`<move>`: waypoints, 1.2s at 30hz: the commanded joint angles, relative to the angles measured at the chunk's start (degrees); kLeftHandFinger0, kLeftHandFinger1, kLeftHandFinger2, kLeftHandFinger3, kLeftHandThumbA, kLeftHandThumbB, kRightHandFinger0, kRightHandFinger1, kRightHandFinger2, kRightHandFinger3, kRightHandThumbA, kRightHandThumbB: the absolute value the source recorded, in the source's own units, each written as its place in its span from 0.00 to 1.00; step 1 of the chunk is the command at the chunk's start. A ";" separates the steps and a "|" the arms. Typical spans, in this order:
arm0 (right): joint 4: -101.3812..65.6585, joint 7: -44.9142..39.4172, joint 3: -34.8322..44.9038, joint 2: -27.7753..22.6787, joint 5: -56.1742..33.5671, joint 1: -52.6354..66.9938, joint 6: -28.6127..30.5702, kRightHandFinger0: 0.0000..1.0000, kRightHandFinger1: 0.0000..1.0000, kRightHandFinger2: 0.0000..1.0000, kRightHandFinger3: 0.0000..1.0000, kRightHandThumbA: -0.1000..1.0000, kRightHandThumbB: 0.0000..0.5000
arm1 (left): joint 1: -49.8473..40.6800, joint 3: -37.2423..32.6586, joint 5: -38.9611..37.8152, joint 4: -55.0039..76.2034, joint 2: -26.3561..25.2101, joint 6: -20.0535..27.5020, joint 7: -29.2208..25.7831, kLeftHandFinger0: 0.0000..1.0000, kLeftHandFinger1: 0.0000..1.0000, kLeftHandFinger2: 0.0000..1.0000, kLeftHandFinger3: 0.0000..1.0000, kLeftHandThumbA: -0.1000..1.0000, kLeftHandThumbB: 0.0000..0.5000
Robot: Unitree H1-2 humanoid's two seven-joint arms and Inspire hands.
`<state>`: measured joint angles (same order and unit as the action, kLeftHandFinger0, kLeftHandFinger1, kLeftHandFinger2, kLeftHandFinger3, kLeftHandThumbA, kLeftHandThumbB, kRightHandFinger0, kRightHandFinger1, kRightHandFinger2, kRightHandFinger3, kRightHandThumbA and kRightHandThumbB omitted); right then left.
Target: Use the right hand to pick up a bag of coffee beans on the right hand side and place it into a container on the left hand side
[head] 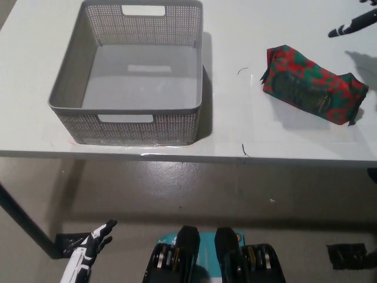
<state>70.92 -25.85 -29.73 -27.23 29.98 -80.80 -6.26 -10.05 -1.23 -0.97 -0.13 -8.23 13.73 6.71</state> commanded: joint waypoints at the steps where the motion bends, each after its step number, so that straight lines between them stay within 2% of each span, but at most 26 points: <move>1: -3.99 -0.36 1.24 0.54 -0.36 -2.61 -0.81 1.00 1.00 1.00 1.00 1.00 1.00 | 0.06 -0.52 -0.17 0.90 -0.57 1.20 1.03 1.00 1.00 1.00 1.00 1.00 0.34; 7: -3.44 0.72 2.49 1.88 -1.47 -1.93 1.28 1.00 1.00 1.00 1.00 1.00 1.00 | 0.56 -0.50 0.09 0.82 -0.53 1.41 1.01 1.00 1.00 1.00 1.00 1.00 0.33; 11: -3.91 0.44 2.48 3.09 -1.05 -1.13 0.67 1.00 1.00 1.00 1.00 1.00 1.00 | 0.21 -0.38 -0.20 1.01 -0.59 1.27 1.10 1.00 1.00 1.00 1.00 1.00 0.36; 15: -4.46 0.47 2.15 4.02 -0.40 -0.49 0.55 1.00 1.00 1.00 1.00 1.00 1.00 | 0.25 -0.40 -0.03 0.89 -0.42 1.68 1.01 1.00 1.00 1.00 1.00 1.00 0.33; 20: -2.70 0.74 1.51 5.41 0.11 -0.28 1.92 1.00 1.00 1.00 1.00 1.00 1.00 | 0.27 -0.33 -0.12 0.81 -0.43 1.86 1.00 1.00 1.00 1.00 1.00 1.00 0.36; 24: -2.21 1.30 1.75 5.98 -0.05 0.62 0.72 1.00 1.00 1.00 1.00 0.96 1.00 | 0.23 -0.28 -0.22 1.45 -0.63 1.11 1.15 1.00 1.00 1.00 1.00 1.00 0.35; 32: -0.51 1.67 0.09 6.86 1.00 1.99 2.37 1.00 1.00 1.00 1.00 0.97 1.00 | 0.00 -0.05 0.07 1.20 -0.71 1.85 0.92 1.00 1.00 1.00 1.00 1.00 0.35; 36: 0.53 1.63 -0.59 7.28 1.28 1.96 2.73 1.00 1.00 1.00 1.00 0.92 1.00 | -0.24 0.22 -0.70 1.39 -0.87 2.08 1.17 1.00 1.00 1.00 1.00 1.00 0.36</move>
<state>71.33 -25.62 -29.82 -19.81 30.13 -75.69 -5.22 -10.09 -1.23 -1.01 -0.04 -8.23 13.77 7.23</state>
